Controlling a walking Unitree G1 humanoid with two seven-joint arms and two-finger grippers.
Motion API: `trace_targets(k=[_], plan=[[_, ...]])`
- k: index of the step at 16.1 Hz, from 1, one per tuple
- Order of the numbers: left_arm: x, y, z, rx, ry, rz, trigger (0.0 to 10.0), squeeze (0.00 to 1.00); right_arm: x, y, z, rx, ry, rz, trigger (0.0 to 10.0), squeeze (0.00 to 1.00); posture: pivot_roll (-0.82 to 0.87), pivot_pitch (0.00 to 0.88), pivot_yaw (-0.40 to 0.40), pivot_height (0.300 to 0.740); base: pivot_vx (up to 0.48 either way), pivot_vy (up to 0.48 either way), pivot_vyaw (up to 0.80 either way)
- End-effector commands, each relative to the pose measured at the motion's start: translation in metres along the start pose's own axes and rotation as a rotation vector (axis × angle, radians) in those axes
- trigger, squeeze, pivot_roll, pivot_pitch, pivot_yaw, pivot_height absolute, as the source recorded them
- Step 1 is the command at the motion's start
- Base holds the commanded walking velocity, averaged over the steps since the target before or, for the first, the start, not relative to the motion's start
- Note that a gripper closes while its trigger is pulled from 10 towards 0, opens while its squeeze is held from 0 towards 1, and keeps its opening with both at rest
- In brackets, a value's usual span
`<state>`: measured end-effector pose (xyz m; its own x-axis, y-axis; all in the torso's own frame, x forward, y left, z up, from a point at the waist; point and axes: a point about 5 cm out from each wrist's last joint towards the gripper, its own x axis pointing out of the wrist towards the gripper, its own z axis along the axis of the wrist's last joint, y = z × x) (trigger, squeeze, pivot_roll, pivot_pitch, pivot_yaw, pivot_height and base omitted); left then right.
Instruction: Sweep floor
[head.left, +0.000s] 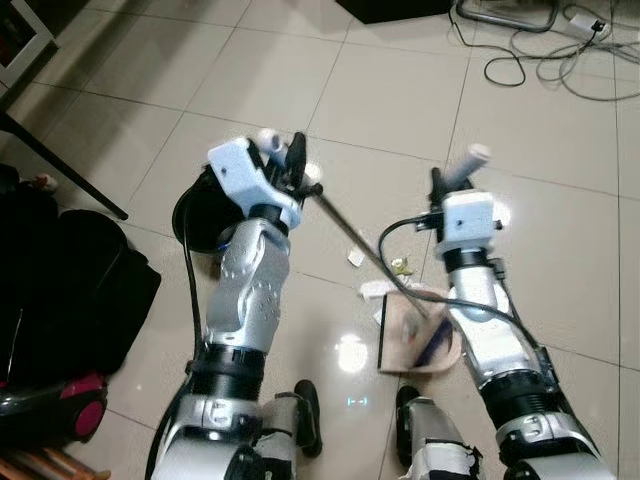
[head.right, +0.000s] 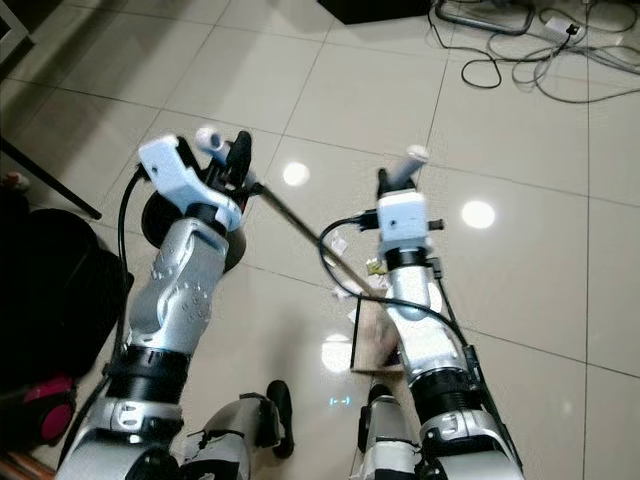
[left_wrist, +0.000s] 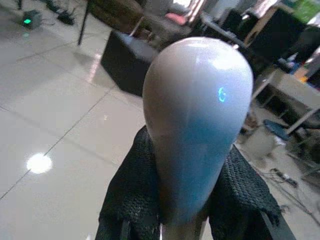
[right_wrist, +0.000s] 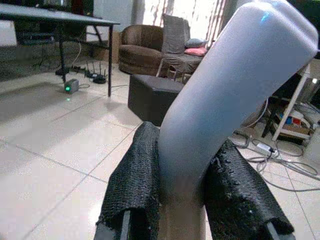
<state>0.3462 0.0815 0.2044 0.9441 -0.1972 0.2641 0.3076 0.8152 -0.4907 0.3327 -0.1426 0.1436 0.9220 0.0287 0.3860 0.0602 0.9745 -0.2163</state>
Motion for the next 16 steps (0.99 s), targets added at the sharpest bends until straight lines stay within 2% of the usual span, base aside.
trace_targets(k=[1, 3, 4, 8, 10, 11, 12, 13, 14, 15, 16], plan=[[0.008, -0.027, 0.024, -0.077, -0.071, -0.143, 10.0, 0.00, 0.003, 0.001, 0.012, 0.063, -0.060, -0.012, 10.0, 0.00, 0.04, 0.171, 0.092, 0.740, 0.000, 0.000, 0.00], [0.011, -0.036, 0.049, -0.017, -0.089, -0.282, 10.0, 0.00, 0.005, -0.005, 0.015, 0.064, -0.078, -0.016, 10.0, 0.00, 0.03, 0.145, 0.088, 0.740, 0.000, 0.000, 0.00], [0.015, -0.041, 0.070, 0.003, -0.132, -0.350, 10.0, 0.00, 0.005, -0.007, 0.016, 0.070, -0.086, -0.018, 10.0, 0.00, 0.03, 0.138, 0.084, 0.740, 0.000, 0.000, 0.00], [0.027, -0.043, 0.112, 0.018, -0.240, -0.398, 10.0, 0.00, 0.000, -0.007, 0.010, 0.092, -0.065, -0.020, 10.0, 0.00, 0.03, 0.116, 0.081, 0.740, 0.000, 0.000, 0.00], [0.034, -0.035, 0.134, 0.105, -0.293, -0.388, 10.0, 0.00, -0.001, -0.005, 0.008, 0.104, -0.057, -0.020, 10.0, 0.00, 0.02, 0.108, 0.085, 0.740, 0.000, 0.000, 0.00], [0.036, -0.028, 0.137, 0.206, -0.309, -0.360, 10.0, 0.00, 0.000, -0.005, 0.009, 0.107, -0.060, -0.018, 10.0, 0.00, 0.02, 0.109, 0.087, 0.740, 0.000, 0.000, 0.00], [0.038, -0.017, 0.136, 0.418, -0.305, -0.307, 10.0, 0.00, 0.001, -0.005, 0.011, 0.108, -0.063, -0.017, 10.0, 0.00, 0.02, 0.109, 0.090, 0.740, 0.000, 0.000, 0.00], [0.038, -0.012, 0.132, 0.504, -0.285, -0.295, 10.0, 0.00, 0.001, -0.005, 0.010, 0.105, -0.060, -0.015, 10.0, 0.00, 0.02, 0.110, 0.090, 0.740, 0.000, 0.000, 0.00], [0.039, -0.010, 0.129, 0.536, -0.273, -0.292, 10.0, 0.00, 0.001, -0.005, 0.010, 0.102, -0.057, -0.014, 10.0, 0.00, 0.02, 0.110, 0.090, 0.740, 0.000, 0.000, 0.00], [0.035, 0.000, 0.115, 0.565, -0.224, -0.261, 10.0, 0.00, 0.001, -0.008, 0.011, 0.087, -0.059, -0.010, 10.0, 0.00, 0.01, 0.115, 0.090, 0.740, 0.000, 0.000, 0.00], [0.032, 0.006, 0.105, 0.560, -0.202, -0.244, 10.0, 0.00, 0.000, -0.010, 0.012, 0.078, -0.063, -0.009, 10.0, 0.00, 0.00, 0.117, 0.089, 0.740, 0.000, 0.000, 0.00]])
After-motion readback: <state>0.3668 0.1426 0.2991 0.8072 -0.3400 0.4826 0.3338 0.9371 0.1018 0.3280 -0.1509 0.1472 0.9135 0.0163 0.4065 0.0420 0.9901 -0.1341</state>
